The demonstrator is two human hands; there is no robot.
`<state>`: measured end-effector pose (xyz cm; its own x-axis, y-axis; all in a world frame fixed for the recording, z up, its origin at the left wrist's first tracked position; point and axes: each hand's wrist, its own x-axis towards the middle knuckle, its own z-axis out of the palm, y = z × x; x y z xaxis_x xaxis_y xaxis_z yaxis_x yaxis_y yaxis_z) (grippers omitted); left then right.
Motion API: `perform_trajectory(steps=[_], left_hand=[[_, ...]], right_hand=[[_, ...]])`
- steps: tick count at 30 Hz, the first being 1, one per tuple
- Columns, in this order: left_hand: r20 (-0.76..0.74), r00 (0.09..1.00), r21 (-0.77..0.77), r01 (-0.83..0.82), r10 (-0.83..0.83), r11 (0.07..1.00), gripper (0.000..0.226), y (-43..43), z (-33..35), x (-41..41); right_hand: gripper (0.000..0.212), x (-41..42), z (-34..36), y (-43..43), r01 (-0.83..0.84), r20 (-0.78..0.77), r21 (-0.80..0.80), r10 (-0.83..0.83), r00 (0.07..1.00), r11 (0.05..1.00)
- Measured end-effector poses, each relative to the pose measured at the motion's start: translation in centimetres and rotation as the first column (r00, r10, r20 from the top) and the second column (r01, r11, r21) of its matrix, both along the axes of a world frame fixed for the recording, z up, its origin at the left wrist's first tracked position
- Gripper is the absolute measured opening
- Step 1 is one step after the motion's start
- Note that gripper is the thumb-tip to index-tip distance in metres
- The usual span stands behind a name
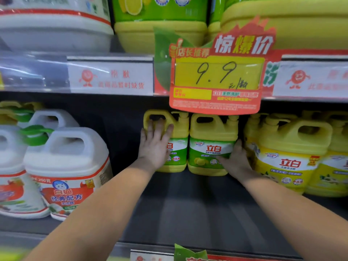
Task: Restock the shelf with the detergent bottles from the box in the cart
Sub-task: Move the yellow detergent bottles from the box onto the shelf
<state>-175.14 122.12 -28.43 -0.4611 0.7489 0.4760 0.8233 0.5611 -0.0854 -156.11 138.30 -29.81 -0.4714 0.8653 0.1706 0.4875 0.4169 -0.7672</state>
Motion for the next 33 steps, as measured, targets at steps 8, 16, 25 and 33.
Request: perform_trajectory(steps=[8, 16, 25, 33], left_hand=[[0.069, 0.982, -0.243, 0.187, -0.176, 0.952, 0.056, -2.5, 1.9, 5.5], [0.143, 0.931, -0.356, 0.365, -0.336, 0.86, 0.055, -2.9, 0.7, 11.7], [0.21, 0.84, -0.376, 0.542, -0.5, 0.752, 0.055, -2.6, -0.9, 22.9], [0.281, 0.677, -0.378, 0.729, -0.68, 0.57, 0.053, -3.5, -2.4, 42.2]], right_hand=[[0.075, 3.6, 3.9, -5.1, -0.388, 0.732, 0.33, 0.027, 0.681, 0.86], [0.072, 10.7, 3.6, -8.3, -0.278, 0.799, 0.323, -0.103, 0.592, 0.905], [0.075, 23.1, 1.9, -12.2, -0.072, 0.804, 0.259, -0.174, 0.569, 0.963], [0.071, 43.9, 0.7, -19.7, 0.17, 0.777, 0.268, -0.317, 0.544, 0.948]])
